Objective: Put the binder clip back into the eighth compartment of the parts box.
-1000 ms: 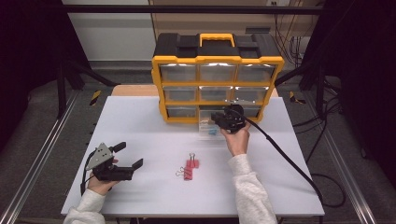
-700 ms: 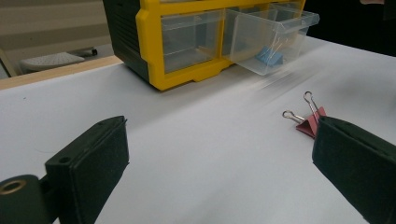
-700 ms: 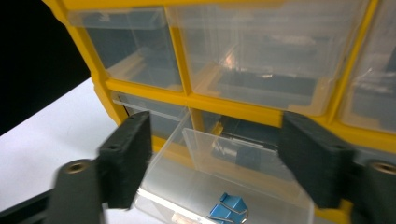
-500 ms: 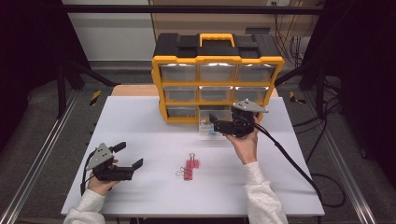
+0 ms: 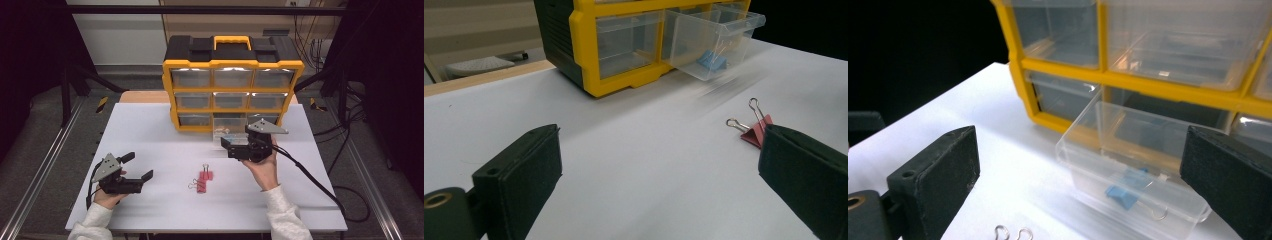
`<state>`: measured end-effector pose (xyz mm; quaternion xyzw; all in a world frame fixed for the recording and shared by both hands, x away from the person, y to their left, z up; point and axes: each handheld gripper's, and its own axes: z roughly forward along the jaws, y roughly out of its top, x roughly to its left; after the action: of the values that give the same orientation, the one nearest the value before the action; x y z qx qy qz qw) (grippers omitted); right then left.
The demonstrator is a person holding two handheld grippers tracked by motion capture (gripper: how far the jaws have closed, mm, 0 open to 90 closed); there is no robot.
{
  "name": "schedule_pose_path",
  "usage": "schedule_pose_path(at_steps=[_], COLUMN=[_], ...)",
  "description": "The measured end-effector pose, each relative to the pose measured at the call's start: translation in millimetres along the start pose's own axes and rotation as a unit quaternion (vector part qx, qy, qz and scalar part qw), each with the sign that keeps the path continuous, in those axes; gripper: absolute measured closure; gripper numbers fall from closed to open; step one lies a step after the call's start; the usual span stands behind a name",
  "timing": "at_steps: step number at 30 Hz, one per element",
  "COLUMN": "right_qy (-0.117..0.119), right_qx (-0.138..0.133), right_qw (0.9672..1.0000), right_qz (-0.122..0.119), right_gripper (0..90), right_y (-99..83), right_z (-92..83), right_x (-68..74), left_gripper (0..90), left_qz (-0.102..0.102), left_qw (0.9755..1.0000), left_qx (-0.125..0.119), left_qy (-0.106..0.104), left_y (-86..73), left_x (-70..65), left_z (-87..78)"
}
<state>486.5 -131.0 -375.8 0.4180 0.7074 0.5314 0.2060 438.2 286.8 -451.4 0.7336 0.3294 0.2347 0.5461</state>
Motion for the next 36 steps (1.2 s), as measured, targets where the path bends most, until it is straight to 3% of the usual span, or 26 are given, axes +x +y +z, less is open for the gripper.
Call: schedule_pose_path(at_steps=[12, 24, 36], right_qy=[0.009, 0.025, 0.045], right_qx=[0.027, 0.065, 0.102], right_qw=[0.9995, 0.9973, 0.9935], right_qz=[-0.013, -0.025, -0.021], right_gripper=[3.4, 4.6, 14.7], right_y=[-18.0, -39.0, -54.6], right_z=[0.6, 13.9, 35.0], right_x=[15.8, 28.9, 34.6], left_gripper=[3.2, 3.2, 3.2], left_qz=[0.000, 0.000, 0.001], left_qw=[1.0000, 1.0000, 1.0000], left_qx=[0.000, -0.001, -0.002], left_qy=[0.000, 0.000, 0.001], left_y=[-0.1, 0.5, 0.8], left_x=[0.4, 0.0, -0.1], left_z=[-0.5, -0.9, -0.9])
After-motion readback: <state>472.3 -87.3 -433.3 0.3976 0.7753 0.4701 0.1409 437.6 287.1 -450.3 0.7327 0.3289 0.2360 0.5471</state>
